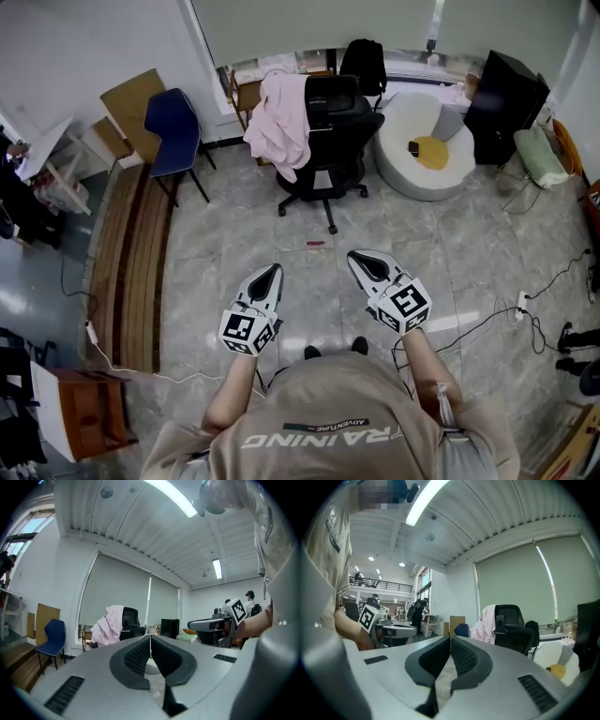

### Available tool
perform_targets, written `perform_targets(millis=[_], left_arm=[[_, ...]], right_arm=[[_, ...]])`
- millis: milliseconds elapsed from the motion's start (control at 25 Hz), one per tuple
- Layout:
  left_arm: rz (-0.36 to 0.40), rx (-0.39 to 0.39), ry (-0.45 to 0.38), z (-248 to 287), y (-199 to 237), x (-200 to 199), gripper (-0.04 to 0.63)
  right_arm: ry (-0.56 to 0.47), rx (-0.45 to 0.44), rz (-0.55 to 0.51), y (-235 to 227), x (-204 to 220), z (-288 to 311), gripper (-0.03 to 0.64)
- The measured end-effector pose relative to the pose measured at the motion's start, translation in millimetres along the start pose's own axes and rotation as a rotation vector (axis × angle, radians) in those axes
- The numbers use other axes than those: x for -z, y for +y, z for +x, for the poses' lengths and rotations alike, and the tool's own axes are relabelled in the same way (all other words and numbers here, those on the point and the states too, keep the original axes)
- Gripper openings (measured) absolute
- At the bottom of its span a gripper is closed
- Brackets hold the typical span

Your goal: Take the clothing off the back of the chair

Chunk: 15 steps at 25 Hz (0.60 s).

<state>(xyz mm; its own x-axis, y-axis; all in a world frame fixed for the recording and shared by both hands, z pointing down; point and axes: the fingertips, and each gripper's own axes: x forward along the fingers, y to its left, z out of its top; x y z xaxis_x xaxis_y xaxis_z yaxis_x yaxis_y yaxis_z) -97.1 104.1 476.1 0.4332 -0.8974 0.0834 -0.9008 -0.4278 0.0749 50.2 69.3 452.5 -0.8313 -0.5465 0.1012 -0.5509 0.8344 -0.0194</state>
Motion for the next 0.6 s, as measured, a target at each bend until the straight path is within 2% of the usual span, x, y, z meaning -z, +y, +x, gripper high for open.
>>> perform_targets(millis=[360,600], left_arm=[[0.026,0.066,0.001,-9.5,24.2,3.2,0.015],[-0.005,0.051,-0.011,-5.8,40.1,1.9,0.015]], right_arm=[[-0.002,0.064,0.004,17.2,4.5,13.3,0.034],[0.019,0.085,0.004,10.6,10.4,18.7,0.034]])
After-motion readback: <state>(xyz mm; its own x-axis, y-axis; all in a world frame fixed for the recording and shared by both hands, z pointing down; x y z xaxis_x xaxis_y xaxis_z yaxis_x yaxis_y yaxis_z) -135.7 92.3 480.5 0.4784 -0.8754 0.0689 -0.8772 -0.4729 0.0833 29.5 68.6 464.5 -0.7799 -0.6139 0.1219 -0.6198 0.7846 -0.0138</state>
